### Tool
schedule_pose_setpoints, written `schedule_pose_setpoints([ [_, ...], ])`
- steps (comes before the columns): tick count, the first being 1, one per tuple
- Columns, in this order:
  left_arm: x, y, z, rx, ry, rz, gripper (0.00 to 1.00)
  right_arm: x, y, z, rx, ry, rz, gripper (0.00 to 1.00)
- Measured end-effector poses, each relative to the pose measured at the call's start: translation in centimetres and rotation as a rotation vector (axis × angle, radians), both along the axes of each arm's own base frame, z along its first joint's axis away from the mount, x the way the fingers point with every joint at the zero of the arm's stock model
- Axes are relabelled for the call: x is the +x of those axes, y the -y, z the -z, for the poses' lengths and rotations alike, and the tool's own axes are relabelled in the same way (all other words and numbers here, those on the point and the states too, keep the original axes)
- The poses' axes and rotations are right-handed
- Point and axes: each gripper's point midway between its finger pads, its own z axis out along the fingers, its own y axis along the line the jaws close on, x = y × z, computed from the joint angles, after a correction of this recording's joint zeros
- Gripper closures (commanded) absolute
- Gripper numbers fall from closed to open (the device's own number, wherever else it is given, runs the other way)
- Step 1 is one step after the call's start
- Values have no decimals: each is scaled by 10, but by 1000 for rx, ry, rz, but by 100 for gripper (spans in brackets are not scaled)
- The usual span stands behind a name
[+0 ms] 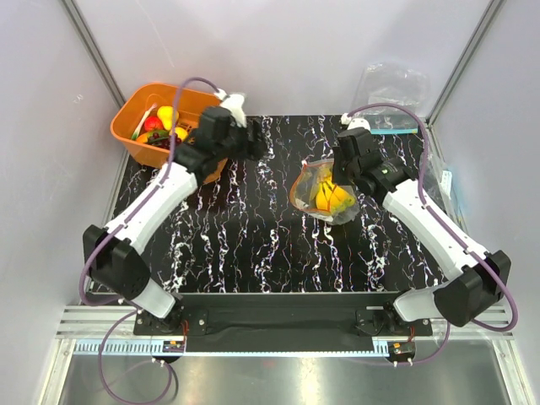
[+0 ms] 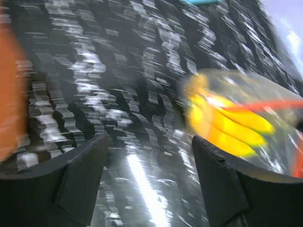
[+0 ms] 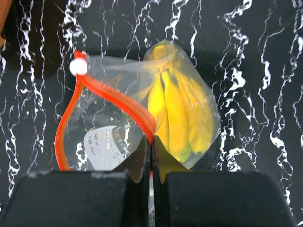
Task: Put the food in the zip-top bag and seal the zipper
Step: Adjust the zipper food storage bag at the center of the board, then move the bin to the center of the board.
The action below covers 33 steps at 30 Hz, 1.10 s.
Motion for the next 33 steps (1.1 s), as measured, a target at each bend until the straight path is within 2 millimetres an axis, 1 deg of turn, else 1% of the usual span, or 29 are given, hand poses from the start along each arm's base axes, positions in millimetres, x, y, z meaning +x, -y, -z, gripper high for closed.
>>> schedule_pose_setpoints([
  [1, 7, -13, -3, 2, 2, -34, 16, 1, 0, -3, 1, 9, 3, 100],
  [2, 16, -31, -5, 5, 1, -80, 13, 2, 1, -7, 2, 18, 7, 100],
  [3, 26, -52, -7, 12, -3, -137, 8, 3, 2, -10, 2, 26, 12, 100],
  [4, 32, -67, -7, 19, -5, -177, 5, 3, 3, -12, 1, 32, 17, 100],
  [6, 47, -108, -13, 43, -2, -293, 1, 4, 3, -14, 2, 37, 18, 100],
  [7, 54, -127, -18, 54, 6, -348, 1, 4, 3, -14, 4, 38, 18, 100],
  [9, 69, -158, -31, 72, 30, -434, 1, 4, 2, -14, 4, 38, 18, 100],
  [12, 100, -198, -50, 121, 77, -532, 1, 4, 2, -14, 7, 37, 16, 100],
  [13, 111, -210, -51, 146, 86, -559, 1, 4, 1, -14, 8, 36, 14, 100],
  [14, 121, -221, -49, 175, 86, -583, 1, 3, 1, -14, 12, 34, 10, 100],
  [15, 133, -232, -44, 205, 81, -604, 1, 3, -1, -14, 16, 33, 6, 100],
  [17, 151, -246, -22, 269, 28, -618, 1, 2, -2, -14, 22, 29, -1, 100],
  [18, 158, -249, -6, 295, -7, -615, 1, 2, -3, -14, 24, 30, -3, 100],
  [19, 162, -250, 9, 315, -41, -606, 1, 3, -3, -14, 26, 31, -3, 100],
  [20, 162, -248, 30, 338, -93, -587, 3, 3, -3, -15, 28, 34, -4, 100],
  [21, 159, -245, 49, 358, -146, -563, 4, 4, -4, -15, 31, 38, -4, 100],
  [22, 153, -239, 68, 375, -197, -536, 5, 4, -5, -16, 35, 41, -7, 100],
  [23, 144, -231, 85, 390, -242, -506, 9, 5, -6, -16, 37, 41, -9, 100],
  [25, 124, -210, 112, 414, -313, -437, 17, 5, -8, -15, 42, 38, -16, 100],
  [26, 119, -199, 118, 418, -317, -417, 20, 5, -8, -15, 43, 38, -17, 100],
  [27, 116, -188, 119, 411, -315, -390, 26, 5, -9, -15, 45, 37, -19, 100],
  [30, 95, -137, 116, 353, -309, -251, 27, 7, -10, -12, 46, 35, -21, 100],
  [32, 76, -102, 108, 289, -284, -155, 25, 8, -11, -11, 45, 33, -21, 100],
  [33, 67, -89, 104, 260, -277, -117, 25, 8, -11, -10, 44, 32, -21, 100],
])
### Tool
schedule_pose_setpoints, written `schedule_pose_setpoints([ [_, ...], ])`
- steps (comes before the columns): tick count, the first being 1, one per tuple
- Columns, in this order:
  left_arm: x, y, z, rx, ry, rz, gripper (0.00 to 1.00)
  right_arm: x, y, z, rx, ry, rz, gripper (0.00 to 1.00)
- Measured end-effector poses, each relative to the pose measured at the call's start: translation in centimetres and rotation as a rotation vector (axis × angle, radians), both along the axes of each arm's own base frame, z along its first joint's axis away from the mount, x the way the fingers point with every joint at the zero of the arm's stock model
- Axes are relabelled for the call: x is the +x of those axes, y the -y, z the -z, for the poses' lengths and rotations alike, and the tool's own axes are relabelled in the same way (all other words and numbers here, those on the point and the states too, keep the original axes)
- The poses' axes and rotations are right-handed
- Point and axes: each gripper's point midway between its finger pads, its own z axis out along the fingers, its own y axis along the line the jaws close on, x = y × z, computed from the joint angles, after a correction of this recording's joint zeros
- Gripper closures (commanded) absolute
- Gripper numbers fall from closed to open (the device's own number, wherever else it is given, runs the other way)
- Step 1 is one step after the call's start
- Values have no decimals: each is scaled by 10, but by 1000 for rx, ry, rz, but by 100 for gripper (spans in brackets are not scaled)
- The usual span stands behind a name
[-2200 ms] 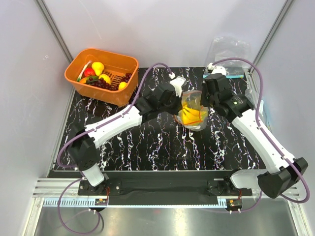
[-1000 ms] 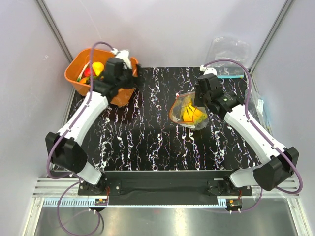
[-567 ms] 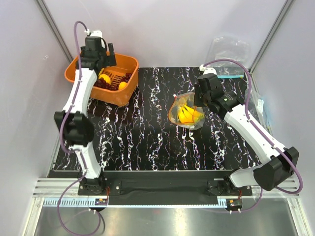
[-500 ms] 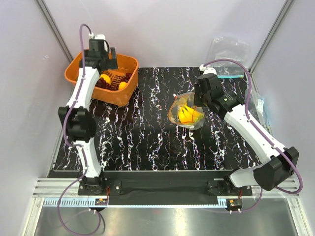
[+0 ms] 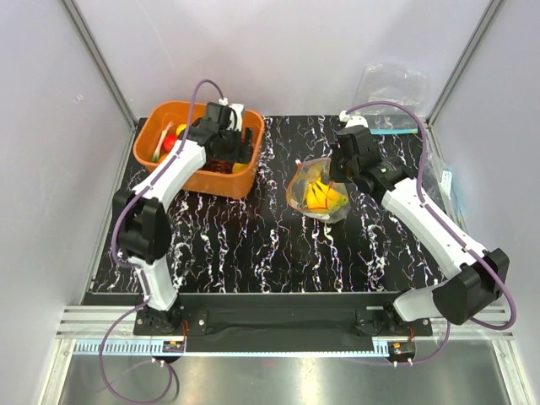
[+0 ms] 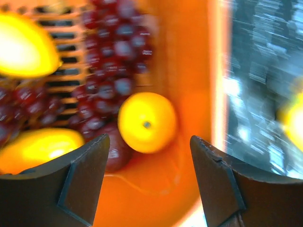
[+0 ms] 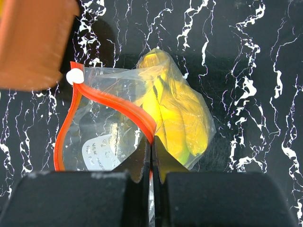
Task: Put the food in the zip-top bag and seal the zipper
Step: Move the bin to the center of the board, then pick up the fake fruit from the bin.
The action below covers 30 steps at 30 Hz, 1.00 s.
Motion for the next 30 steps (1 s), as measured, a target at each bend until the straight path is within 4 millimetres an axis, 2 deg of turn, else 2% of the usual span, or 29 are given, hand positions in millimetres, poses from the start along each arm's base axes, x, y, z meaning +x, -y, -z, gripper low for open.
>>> schedule_pose_setpoints([
  [2, -16, 21, -14, -49, 13, 54, 23, 0, 0, 0, 0, 0, 0, 100],
  [3, -18, 26, -20, -59, 27, 65, 19, 0, 0, 0, 0, 0, 0, 100],
  [6, -12, 22, -45, -67, 87, 46, 11, 0, 0, 0, 0, 0, 0, 100],
  [8, 1, 4, -59, -51, 127, -8, 5, 0, 0, 0, -1, -1, 0, 100],
  [10, 14, -25, -71, -19, 165, -88, 1, 0, 0, 0, -1, -1, 0, 100],
  [14, 40, -88, -91, 89, 226, -257, 1, 0, 0, 0, 0, -1, -1, 100],
  [17, 64, -118, -94, 158, 252, -337, 1, 0, -1, 0, 1, -2, -3, 100],
  [20, 88, -130, -74, 219, 264, -350, 1, -1, -3, 1, 10, -6, -15, 100],
  [26, 129, -142, 2, 340, 201, -325, 1, -1, -5, 2, 14, -13, -24, 100],
  [30, 142, -152, 48, 394, 143, -317, 1, -2, -9, 4, 23, -23, -39, 100],
])
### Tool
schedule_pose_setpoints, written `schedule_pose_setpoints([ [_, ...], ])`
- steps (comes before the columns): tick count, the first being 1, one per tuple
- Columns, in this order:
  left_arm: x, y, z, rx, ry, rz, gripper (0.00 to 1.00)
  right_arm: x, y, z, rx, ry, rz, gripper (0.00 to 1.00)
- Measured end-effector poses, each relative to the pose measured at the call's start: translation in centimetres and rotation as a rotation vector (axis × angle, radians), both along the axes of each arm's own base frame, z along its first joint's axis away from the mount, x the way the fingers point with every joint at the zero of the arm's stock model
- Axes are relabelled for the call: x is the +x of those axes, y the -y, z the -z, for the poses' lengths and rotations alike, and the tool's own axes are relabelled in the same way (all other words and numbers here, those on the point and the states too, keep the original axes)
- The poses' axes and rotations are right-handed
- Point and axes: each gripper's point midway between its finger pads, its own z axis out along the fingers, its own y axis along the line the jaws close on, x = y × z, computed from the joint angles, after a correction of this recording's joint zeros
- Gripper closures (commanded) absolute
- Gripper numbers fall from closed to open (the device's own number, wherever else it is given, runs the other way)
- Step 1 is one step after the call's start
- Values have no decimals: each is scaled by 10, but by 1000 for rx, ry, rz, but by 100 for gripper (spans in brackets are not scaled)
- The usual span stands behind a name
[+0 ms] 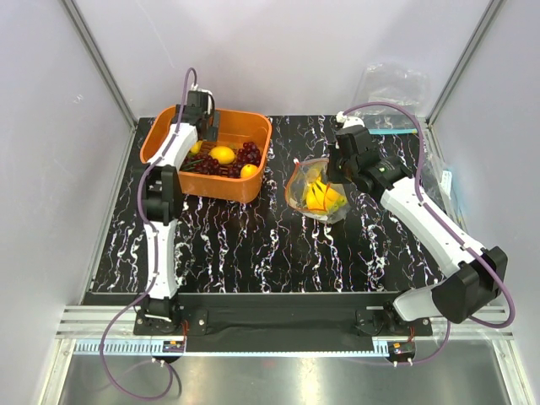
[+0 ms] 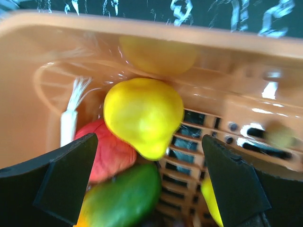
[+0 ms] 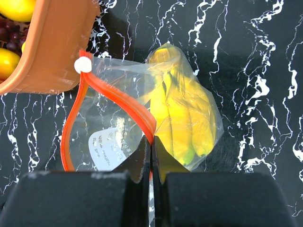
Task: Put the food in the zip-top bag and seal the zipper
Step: Pick up the fake fruit from the bin.
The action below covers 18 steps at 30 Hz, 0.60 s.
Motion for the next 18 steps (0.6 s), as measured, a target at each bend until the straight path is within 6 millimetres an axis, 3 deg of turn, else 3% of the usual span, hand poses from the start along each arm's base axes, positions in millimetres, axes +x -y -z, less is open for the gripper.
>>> schedule_pose_setpoints([
  [4, 14, -21, 30, 21, -27, -30, 3, 0, -1, 0, 3, -2, -4, 100],
  [5, 18, -27, 37, 22, -30, -42, 13, 0, -1, 0, 2, -2, -4, 100],
  [7, 22, -36, 45, 20, -37, -56, 21, 0, -1, 1, 2, -2, -4, 100],
  [8, 23, -38, 46, 16, -35, -61, 29, 0, -1, 1, 2, -2, -4, 100],
  [11, 21, -37, 42, -10, -12, -56, 36, 1, -1, 1, 2, -2, -4, 100],
  [14, 2, -29, 32, -36, 17, -26, 40, 1, -2, 3, 0, -6, -4, 100],
  [16, -13, -21, 12, -61, 55, 2, 41, 1, -2, 3, 0, -7, -4, 100],
  [18, -23, -13, -19, -90, 114, 26, 41, 1, -2, 3, -1, -8, -4, 100],
])
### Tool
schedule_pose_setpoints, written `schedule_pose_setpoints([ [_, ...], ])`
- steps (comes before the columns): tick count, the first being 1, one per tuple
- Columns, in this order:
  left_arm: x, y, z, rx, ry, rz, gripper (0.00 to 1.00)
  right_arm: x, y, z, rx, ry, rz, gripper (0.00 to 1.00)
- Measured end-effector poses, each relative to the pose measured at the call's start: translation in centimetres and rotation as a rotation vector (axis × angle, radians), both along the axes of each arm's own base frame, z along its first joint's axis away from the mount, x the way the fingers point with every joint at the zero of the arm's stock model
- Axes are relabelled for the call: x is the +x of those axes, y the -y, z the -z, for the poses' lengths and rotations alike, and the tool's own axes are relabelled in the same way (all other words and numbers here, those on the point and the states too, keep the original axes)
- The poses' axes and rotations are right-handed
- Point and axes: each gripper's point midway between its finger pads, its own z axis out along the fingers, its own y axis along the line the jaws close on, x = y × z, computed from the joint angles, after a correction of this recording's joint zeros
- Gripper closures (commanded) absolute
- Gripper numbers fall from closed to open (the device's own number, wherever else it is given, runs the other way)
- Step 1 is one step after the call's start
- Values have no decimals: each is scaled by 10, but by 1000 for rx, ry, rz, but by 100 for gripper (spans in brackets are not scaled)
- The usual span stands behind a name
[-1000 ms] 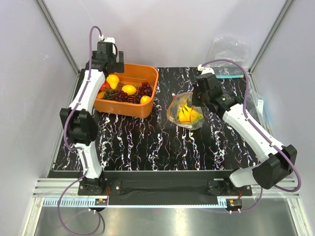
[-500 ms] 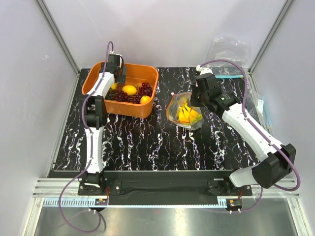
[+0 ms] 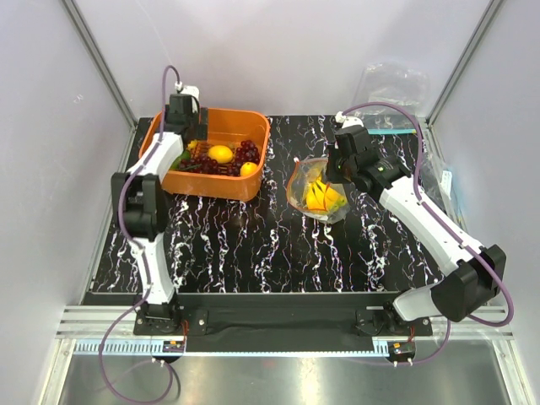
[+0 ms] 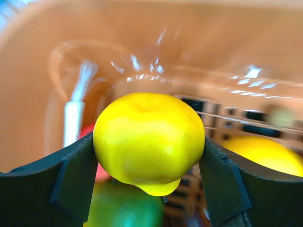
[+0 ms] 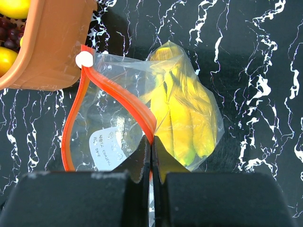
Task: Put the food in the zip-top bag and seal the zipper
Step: Pick up the fake fruit from the bin, then place the fake fruit in the zipper food storage bag.
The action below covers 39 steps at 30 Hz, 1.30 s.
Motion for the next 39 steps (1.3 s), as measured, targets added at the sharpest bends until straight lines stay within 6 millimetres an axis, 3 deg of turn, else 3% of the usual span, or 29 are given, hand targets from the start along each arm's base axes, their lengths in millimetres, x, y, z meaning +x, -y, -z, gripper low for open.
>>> schedule_pose_setpoints([
  [6, -24, 29, -124, -116, 267, 64, 43, 0, 0, 0, 0, 0, 0, 100],
  [9, -48, 53, -162, -169, 348, 114, 43, 0, 0, 0, 0, -1, 0, 100],
  [12, -76, 104, -187, -245, 399, 225, 42, 0, 0, 0, 1, -2, -2, 100],
  [17, -140, 202, -196, -418, 403, 480, 42, -3, -3, 1, 10, -11, -17, 100],
  [21, -182, 247, -198, -516, 384, 612, 41, -3, -3, 0, 17, -14, -14, 100],
  [25, -205, 265, -202, -585, 411, 654, 42, -5, -4, -3, 35, -11, -6, 100],
  [28, -222, 270, -194, -629, 425, 668, 43, -7, -5, -7, 53, -8, -7, 100],
  [35, -245, 294, -186, -680, 441, 725, 43, -13, -11, -8, 97, -31, -21, 100],
  [39, -255, 313, -195, -709, 475, 776, 44, -15, -15, -7, 118, -46, -24, 100],
])
